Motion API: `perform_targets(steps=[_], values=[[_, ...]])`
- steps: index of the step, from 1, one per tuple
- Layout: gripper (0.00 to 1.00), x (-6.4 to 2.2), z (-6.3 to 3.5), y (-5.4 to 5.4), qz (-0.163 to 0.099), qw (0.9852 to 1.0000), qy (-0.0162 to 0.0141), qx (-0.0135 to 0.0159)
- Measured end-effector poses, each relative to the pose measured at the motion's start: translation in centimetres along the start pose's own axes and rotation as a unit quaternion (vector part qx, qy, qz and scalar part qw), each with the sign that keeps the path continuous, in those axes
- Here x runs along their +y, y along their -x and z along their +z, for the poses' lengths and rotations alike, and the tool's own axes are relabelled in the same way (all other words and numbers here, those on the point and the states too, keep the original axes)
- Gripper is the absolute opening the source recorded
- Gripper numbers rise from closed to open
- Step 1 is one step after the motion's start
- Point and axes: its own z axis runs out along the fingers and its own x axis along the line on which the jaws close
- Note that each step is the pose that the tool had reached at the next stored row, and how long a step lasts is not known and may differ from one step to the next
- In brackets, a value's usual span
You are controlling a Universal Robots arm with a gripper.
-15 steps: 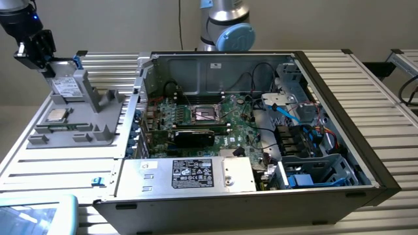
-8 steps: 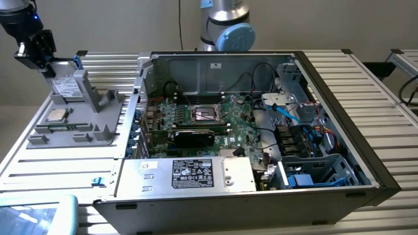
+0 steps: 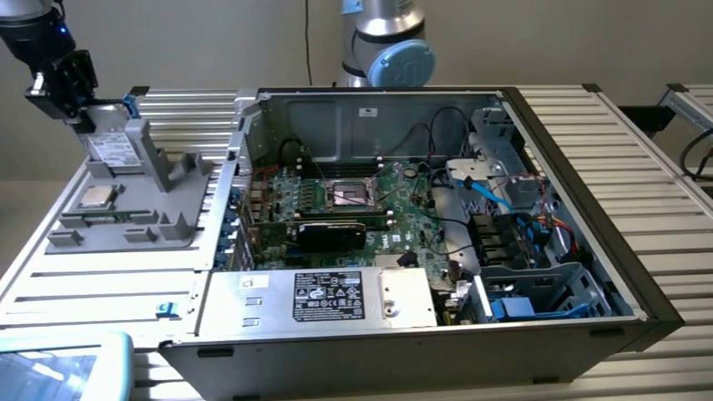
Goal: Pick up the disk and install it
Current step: 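Pick up the disk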
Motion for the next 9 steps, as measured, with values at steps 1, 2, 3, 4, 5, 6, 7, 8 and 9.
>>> perform_targets(steps=[1,2,3,4,5,6,7,8,9], values=[[0.46,0.00,0.02,0.00,0.000,1.0000,0.0000,0.0006],[0.46,0.00,0.02,0.01,0.000,1.0000,0.0001,0.0013],[0.46,0.00,0.03,0.01,0.001,1.0000,0.0001,0.0017],[0.46,0.00,0.03,0.01,0.001,1.0000,0.0001,0.0019],[0.46,0.00,0.04,0.01,0.001,1.0000,0.0000,0.0021],[0.46,0.00,0.06,0.01,0.002,1.0000,0.0000,0.0022],[0.46,0.00,0.08,0.01,0.003,1.0000,0.0000,0.0024],[0.46,0.00,0.09,0.01,0.005,1.0000,0.0000,0.0025],[0.46,0.00,0.11,0.01,0.006,1.0000,0.0000,0.0026]])
